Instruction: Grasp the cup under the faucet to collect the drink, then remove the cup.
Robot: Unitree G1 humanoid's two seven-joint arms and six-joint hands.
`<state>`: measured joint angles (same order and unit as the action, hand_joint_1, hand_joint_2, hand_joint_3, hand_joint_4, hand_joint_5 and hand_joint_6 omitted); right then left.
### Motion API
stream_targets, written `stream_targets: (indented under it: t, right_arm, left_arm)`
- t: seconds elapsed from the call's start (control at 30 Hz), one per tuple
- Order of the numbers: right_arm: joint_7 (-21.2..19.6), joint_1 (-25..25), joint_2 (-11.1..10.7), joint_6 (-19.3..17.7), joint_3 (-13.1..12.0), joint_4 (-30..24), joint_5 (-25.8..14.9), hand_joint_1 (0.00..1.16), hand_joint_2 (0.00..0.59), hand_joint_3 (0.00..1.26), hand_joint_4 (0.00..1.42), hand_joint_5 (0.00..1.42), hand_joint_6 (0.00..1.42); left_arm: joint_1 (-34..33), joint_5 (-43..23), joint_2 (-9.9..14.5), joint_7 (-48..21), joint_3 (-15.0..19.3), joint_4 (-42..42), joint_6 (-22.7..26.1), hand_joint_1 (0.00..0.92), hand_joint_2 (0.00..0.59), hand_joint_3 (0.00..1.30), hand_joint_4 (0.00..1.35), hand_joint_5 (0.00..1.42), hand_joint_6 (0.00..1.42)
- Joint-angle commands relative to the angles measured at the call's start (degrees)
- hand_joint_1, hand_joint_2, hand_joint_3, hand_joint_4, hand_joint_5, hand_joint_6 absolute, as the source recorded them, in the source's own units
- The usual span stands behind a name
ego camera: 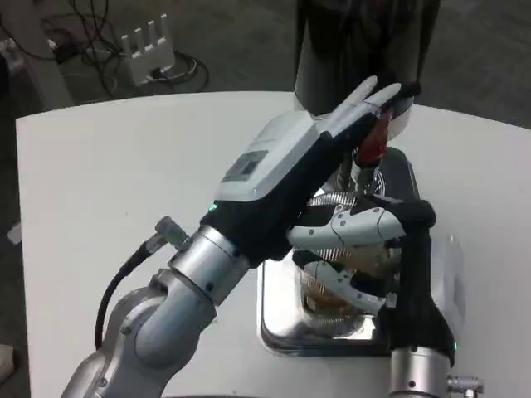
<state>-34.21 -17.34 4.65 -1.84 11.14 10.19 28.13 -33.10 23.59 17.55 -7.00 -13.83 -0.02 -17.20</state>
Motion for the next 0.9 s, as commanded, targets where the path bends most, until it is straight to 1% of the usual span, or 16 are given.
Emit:
stream_targets:
  t: [0.03, 0.1, 0.2, 0.3, 0.33, 0.4, 0.53, 0.63, 0.7, 0.83, 0.9]
  right_arm:
    - [-1.03, 3.01, 1.37, -1.32, 1.05, -3.56, 0.86, 0.93, 0.126, 0.79, 0.92, 1.14, 1.3]
    - [-0.76, 4.58, 0.88, -1.55, 1.55, -4.77, 1.28, 0.94, 0.108, 0.81, 0.94, 1.16, 1.34]
    - [0.03, 6.55, 0.07, -2.0, 2.0, -6.48, 1.43, 0.94, 0.107, 0.82, 0.95, 1.18, 1.38]
    - [0.5, 7.95, -0.54, -2.26, 2.32, -7.94, 1.88, 0.94, 0.107, 0.83, 0.95, 1.18, 1.39]
    - [0.72, 8.57, -0.7, -2.34, 2.45, -8.61, 1.96, 0.93, 0.098, 0.83, 0.95, 1.18, 1.4]
    - [1.09, 10.17, -0.75, -2.74, 2.67, -10.33, 1.97, 0.93, 0.096, 0.83, 0.95, 1.18, 1.4]
    - [1.68, 14.37, -0.61, -3.52, 4.19, -14.28, 2.46, 0.93, 0.096, 0.83, 0.95, 1.17, 1.41]
    - [2.9, 16.45, -0.84, -3.85, 5.26, -16.22, 2.64, 0.93, 0.098, 0.83, 0.95, 1.17, 1.41]
    - [3.65, 17.89, -0.99, -4.19, 5.99, -18.01, 2.7, 0.93, 0.097, 0.84, 0.95, 1.17, 1.41]
    - [5.56, 20.16, -1.47, -4.51, 7.35, -21.44, 2.7, 0.93, 0.097, 0.84, 0.95, 1.17, 1.41]
    - [6.92, 21.8, -1.81, -4.62, 7.88, -24.0, 2.42, 0.93, 0.096, 0.84, 0.95, 1.17, 1.41]
  left_arm:
    - [3.21, -0.76, 0.16, -0.55, 1.37, -3.05, 1.05, 0.0, 0.077, 0.1, 0.0, 0.13, 0.15]
    - [4.21, -0.89, 0.2, -0.62, 1.68, -4.4, 1.2, 0.0, 0.072, 0.06, 0.0, 0.09, 0.14]
    - [6.18, -1.21, 0.36, -1.0, 2.15, -6.47, 0.97, 0.0, 0.072, 0.0, 0.0, 0.05, 0.12]
    - [8.47, -1.56, 0.23, -0.8, 2.73, -8.13, 0.65, 0.0, 0.072, 0.0, 0.0, 0.02, 0.09]
    - [9.3, -1.77, 0.16, -0.73, 2.91, -8.69, 0.53, 0.0, 0.072, 0.0, 0.0, 0.0, 0.08]
    - [11.18, -2.18, -0.03, -0.35, 3.26, -9.92, -0.18, 0.0, 0.07, 0.0, 0.0, 0.0, 0.04]
    - [19.0, -2.4, -1.48, 2.64, 4.25, -14.16, -3.17, 0.0, 0.074, 0.0, 0.0, 0.0, 0.01]
    - [25.1, -2.27, -2.05, 4.78, 5.76, -17.26, -5.23, 0.0, 0.074, 0.0, 0.0, 0.0, 0.0]
    - [28.23, -2.63, -1.64, 5.01, 6.99, -18.46, -6.04, 0.0, 0.073, 0.0, 0.0, 0.0, 0.0]
    - [30.98, -2.74, -0.25, 4.18, 8.91, -19.18, -7.23, 0.0, 0.073, 0.0, 0.0, 0.0, 0.0]
    - [32.79, -2.16, 1.66, 3.78, 10.26, -19.46, -8.75, 0.0, 0.073, 0.0, 0.0, 0.0, 0.0]
